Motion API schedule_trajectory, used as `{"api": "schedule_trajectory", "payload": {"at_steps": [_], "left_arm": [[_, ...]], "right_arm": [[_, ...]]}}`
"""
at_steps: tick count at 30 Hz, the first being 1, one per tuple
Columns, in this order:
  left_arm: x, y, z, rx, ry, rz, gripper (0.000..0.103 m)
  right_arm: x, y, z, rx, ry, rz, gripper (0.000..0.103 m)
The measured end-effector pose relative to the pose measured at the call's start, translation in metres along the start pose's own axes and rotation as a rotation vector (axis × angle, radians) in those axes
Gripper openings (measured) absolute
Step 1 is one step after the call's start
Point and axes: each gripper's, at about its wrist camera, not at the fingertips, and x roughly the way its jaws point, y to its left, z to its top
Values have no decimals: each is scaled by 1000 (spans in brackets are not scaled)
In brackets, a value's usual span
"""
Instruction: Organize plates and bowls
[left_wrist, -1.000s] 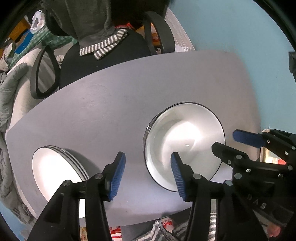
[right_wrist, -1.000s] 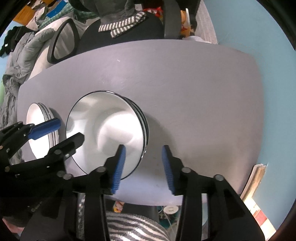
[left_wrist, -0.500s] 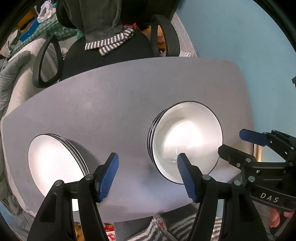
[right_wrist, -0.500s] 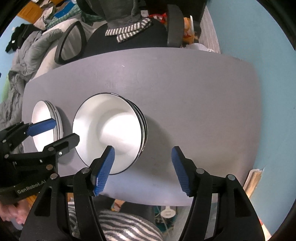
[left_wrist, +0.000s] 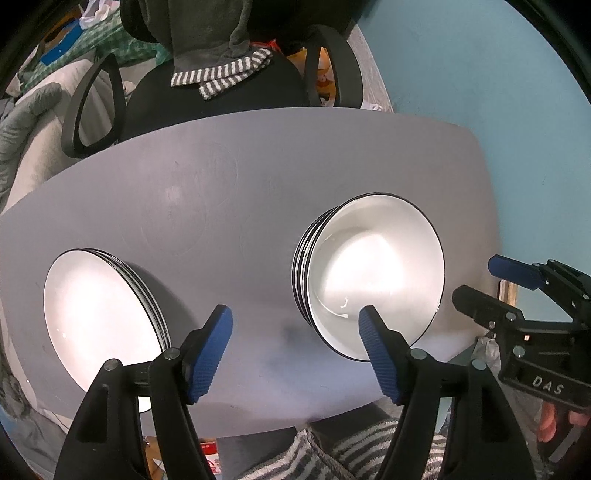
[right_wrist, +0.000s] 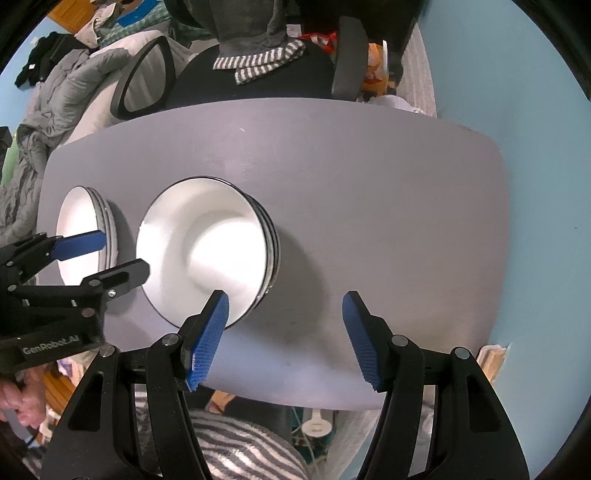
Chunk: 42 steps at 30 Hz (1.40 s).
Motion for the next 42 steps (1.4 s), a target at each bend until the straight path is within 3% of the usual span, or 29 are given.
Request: {"api": "schedule_trajectory", "payload": {"at_steps": [7, 14, 26, 29, 37, 42], "left_arm": [[7, 8, 1, -39, 19, -33, 75], [18, 13, 4, -63, 30, -78, 77], [46, 26, 11, -132, 70, -76, 77], [49, 27, 11, -134, 54, -45, 77], [60, 14, 10, -81, 91, -11, 63], [65, 12, 12, -97, 117, -56, 54]], "right_arm": [[4, -10, 1, 7, -1, -3, 63], [15, -17, 6, 24, 3, 84, 63], [49, -18, 27, 77, 49, 183, 64], [55, -13, 30, 71, 62, 191, 64], [69, -7, 35, 58, 89, 163, 64], [76, -8, 35, 53, 103, 148, 64]]}}
